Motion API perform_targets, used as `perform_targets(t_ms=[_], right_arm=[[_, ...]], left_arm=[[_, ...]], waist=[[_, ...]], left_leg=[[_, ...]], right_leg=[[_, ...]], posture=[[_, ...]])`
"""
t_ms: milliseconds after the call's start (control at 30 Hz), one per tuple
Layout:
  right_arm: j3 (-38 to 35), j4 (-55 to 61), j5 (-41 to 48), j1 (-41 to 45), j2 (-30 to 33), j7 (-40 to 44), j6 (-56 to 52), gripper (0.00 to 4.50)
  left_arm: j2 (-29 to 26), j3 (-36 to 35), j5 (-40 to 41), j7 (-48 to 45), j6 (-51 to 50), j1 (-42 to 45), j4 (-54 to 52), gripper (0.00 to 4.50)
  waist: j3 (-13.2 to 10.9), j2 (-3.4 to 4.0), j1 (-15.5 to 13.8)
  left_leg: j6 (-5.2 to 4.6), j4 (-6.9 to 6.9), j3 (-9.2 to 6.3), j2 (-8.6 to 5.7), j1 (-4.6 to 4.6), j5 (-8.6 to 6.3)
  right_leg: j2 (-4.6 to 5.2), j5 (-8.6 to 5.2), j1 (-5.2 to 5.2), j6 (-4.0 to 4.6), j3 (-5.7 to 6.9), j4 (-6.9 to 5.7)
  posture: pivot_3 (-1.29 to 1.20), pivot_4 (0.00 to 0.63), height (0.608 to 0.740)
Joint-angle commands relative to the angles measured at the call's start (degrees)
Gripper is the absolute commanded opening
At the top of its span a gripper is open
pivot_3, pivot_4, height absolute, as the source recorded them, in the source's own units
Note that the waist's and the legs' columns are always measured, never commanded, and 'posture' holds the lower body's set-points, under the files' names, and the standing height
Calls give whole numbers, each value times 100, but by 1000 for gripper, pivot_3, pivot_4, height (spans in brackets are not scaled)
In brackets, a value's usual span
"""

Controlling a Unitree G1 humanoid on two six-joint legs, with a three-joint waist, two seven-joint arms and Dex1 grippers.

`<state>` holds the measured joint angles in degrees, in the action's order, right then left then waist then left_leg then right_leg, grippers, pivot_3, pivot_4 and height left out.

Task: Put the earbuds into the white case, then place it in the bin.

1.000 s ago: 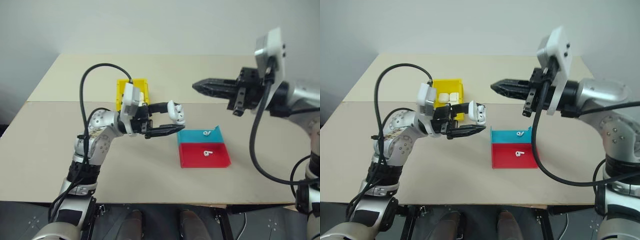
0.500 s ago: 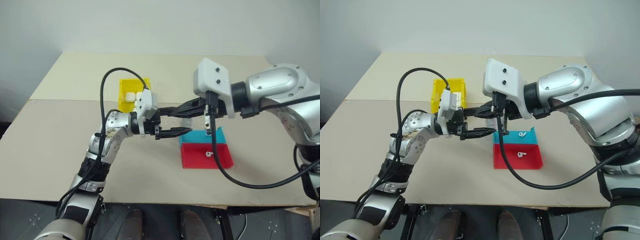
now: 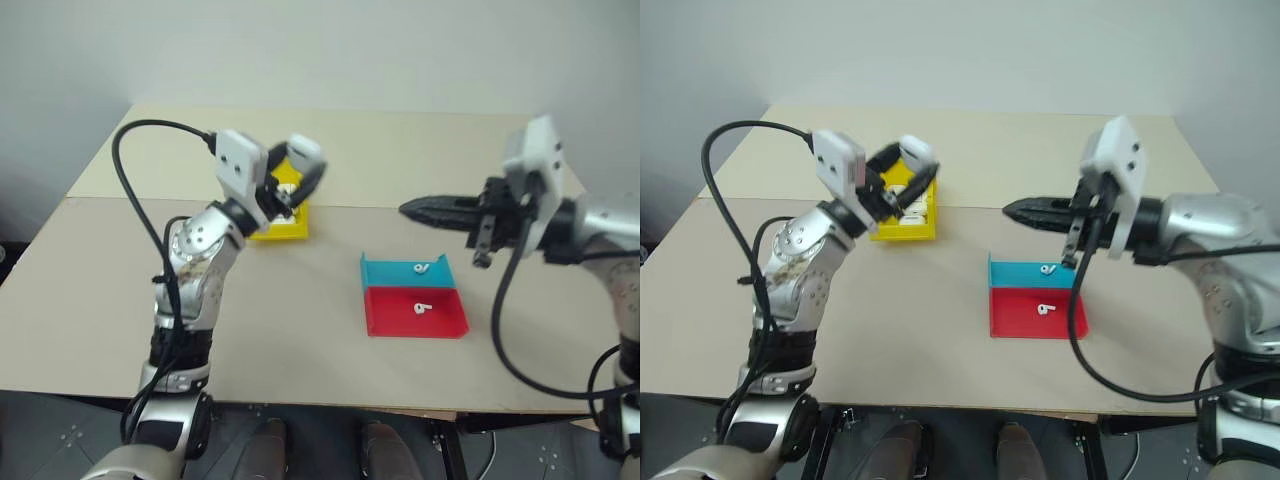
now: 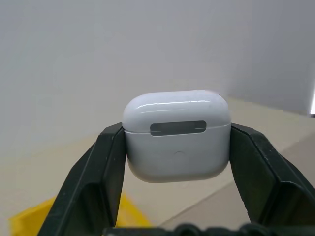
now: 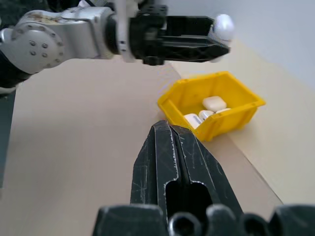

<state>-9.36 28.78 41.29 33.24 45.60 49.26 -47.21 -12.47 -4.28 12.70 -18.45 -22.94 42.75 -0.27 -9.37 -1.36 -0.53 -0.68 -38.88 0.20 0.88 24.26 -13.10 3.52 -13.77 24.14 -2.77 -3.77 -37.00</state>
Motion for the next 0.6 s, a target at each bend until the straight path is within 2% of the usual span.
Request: perform_targets(t_ms=[33,233,367,400,500,600], right_arm=[[-55,343,-79,-130,-172,-466,166,28],[-40,577,100,-335,-344,-802,54,28],[-39,595,150,-399,-346,-948,49,0],[-37,608,150,-417,-348,-980,54,0],[-78,675,125,-743,-364,-982,180,0],[31,687,-149,-1254,-402,-914,519,0]], left_arm=[[224,-131,-368,923,-104,552,908,2822],[337,100,-1106,1827,291,1355,2890,2822],[380,177,-1241,1921,497,1455,3472,4132],[398,127,-1205,1930,575,1441,3500,4481],[185,275,-1234,1475,856,1088,3014,4481],[-26,74,-764,831,544,558,2035,4481]], waist=[[0,0,-3],[-1,-2,0],[-1,-1,-6],[-1,-2,-7],[-1,-1,3],[0,-1,37]], left_leg=[[0,1,0,0,0,0],[0,6,2,-3,10,0],[0,8,3,-4,11,0],[0,8,3,-4,10,0],[0,9,3,-3,9,0],[0,17,3,0,7,0]], right_leg=[[0,0,0,0,0,1],[0,0,7,0,1,-5],[0,0,6,0,3,-2],[0,0,5,0,3,-2],[0,0,6,0,3,0],[-1,0,5,1,1,-7]], posture=[[0,150,740],[0,150,740],[0,150,740],[0,150,740],[0,150,740],[0,150,740]])
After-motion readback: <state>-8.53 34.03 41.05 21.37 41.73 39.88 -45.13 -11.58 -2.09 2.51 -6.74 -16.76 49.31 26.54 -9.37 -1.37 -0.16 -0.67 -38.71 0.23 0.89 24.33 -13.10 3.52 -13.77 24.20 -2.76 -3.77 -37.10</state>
